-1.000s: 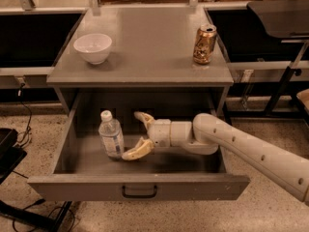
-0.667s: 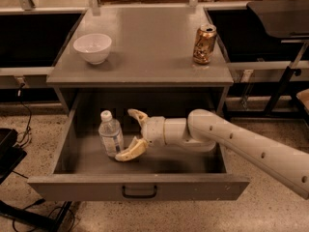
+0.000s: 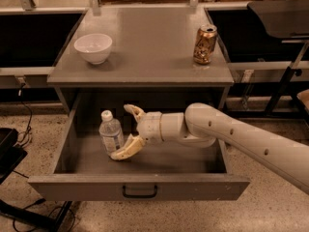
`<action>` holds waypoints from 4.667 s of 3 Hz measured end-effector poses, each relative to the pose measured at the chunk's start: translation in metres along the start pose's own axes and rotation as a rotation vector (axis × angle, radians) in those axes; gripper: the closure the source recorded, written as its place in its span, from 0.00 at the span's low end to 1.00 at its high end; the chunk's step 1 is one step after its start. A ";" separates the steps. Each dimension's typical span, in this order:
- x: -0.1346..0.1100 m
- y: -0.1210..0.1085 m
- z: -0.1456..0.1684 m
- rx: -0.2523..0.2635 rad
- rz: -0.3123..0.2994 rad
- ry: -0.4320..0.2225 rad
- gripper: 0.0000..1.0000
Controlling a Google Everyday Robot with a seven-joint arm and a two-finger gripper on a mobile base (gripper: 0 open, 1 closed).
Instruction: Pick blue plastic bottle from top drawer and place on counter
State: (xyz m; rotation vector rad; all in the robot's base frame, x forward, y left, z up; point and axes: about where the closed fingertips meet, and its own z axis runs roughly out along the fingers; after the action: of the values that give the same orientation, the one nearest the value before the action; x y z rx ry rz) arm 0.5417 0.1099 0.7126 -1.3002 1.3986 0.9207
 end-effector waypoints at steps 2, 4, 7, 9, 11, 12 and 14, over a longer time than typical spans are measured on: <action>0.009 -0.006 0.014 0.016 0.016 -0.033 0.19; 0.007 -0.005 0.032 0.020 0.018 0.021 0.65; -0.114 -0.033 -0.018 -0.022 -0.085 0.188 1.00; -0.245 -0.073 -0.044 -0.083 -0.104 0.166 1.00; -0.330 -0.154 -0.073 0.189 -0.146 0.046 1.00; -0.341 -0.171 -0.074 0.256 -0.152 0.011 1.00; -0.346 -0.201 -0.074 0.295 -0.130 -0.011 1.00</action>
Offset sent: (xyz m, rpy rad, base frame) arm 0.0170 0.0147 -0.0186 0.0455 0.0097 -0.0351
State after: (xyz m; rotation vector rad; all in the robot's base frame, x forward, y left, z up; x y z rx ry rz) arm 0.7109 0.0957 1.0821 -1.1451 1.3660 0.6074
